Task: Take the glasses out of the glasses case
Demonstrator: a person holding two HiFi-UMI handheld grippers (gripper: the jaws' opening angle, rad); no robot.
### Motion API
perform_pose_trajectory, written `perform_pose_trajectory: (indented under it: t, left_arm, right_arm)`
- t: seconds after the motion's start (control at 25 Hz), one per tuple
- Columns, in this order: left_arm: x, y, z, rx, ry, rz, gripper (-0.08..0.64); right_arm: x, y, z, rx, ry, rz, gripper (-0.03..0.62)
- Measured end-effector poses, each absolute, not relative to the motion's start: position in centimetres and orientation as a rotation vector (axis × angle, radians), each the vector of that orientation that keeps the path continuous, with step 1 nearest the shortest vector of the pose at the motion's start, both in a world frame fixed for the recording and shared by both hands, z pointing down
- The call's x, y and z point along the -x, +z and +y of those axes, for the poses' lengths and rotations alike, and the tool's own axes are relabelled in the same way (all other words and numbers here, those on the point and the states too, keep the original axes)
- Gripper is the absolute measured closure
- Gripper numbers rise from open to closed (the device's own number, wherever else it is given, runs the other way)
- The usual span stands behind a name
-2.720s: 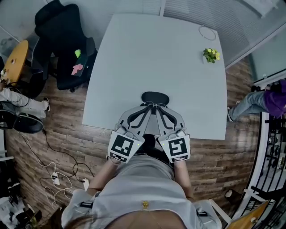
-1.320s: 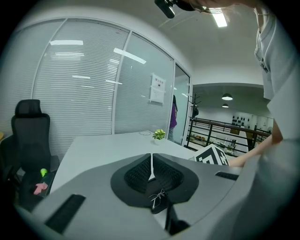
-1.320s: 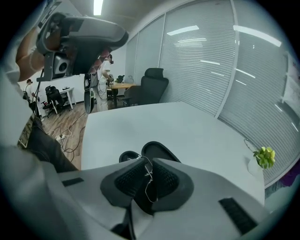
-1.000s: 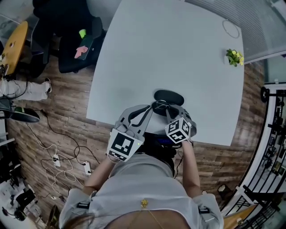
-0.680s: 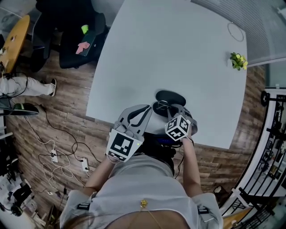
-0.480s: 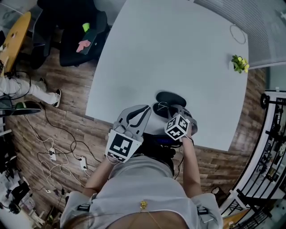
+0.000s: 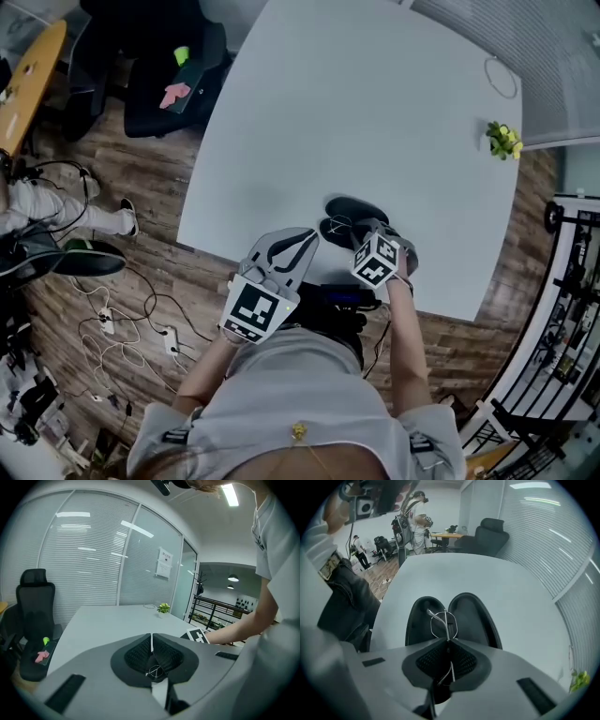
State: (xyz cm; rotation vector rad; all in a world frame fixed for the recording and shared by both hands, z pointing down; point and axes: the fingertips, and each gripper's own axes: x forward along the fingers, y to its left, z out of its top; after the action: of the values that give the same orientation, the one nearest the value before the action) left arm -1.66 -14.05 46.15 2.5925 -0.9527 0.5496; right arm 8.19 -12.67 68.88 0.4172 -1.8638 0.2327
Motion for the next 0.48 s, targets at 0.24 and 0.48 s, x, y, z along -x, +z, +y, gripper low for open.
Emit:
perform_pose_trajectory:
  t: [0.24,0.48]
  left_arm:
    - [1.34,45.95,-14.02,-2.605,0.548,-0.944,0.528]
    - [1.62,45.61,-13.57,-2.613,0.558,-0.943,0.528]
  right_arm:
    - [-7.89,68.92,-12.62,-0.352,0.199,-1.838,0.567]
    - [-7.79,68.16,-12.33,-0.380,0.171,-1.842,0.569]
